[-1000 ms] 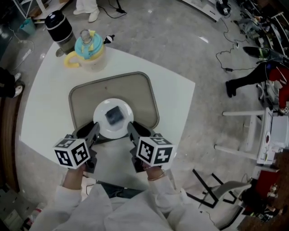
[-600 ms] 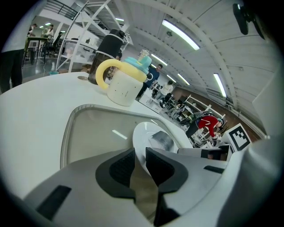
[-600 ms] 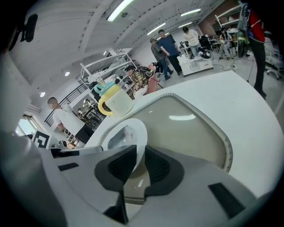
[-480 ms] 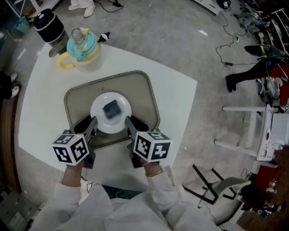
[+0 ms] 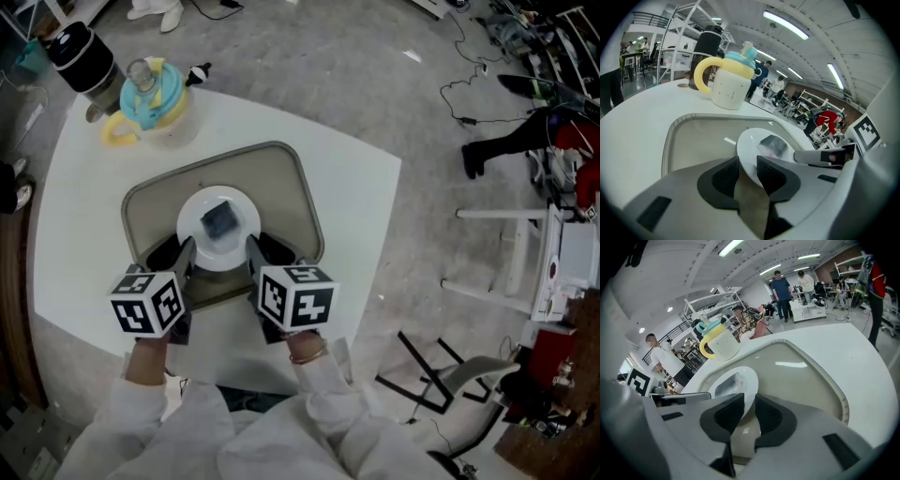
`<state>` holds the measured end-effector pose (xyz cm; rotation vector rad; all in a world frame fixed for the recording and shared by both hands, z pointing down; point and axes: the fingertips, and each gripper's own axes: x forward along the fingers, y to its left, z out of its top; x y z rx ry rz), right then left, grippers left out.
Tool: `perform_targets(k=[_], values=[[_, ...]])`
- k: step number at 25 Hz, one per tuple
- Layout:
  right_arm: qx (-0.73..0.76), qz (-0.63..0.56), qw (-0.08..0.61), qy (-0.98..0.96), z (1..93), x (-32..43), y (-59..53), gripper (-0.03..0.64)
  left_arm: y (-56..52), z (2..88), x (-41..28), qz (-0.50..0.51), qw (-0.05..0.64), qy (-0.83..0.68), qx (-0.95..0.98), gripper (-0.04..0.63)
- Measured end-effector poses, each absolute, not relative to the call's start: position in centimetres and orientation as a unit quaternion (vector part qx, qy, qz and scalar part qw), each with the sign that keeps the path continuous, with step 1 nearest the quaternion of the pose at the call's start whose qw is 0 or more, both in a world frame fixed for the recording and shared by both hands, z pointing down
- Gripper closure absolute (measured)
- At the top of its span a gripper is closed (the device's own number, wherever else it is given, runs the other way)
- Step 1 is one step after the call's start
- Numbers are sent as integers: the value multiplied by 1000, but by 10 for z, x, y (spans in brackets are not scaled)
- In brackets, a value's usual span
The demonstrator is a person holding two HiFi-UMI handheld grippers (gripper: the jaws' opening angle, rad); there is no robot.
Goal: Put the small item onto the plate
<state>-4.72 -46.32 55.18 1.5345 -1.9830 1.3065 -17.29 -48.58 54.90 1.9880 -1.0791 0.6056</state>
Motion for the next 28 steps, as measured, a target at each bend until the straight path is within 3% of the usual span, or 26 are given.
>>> perform_targets(k=[10,16,28], values=[[544,400,230,-701,558,-46,-464,548,-485,551,-171,265,353,-431,787,492],[551,390,221,-704,555,-42,-461,545,-482,551,-173,275,330,-432,793,480],[528,376,160,-745,508,-28,-425,546,-441,510,-161,192,361,-458,789,482]])
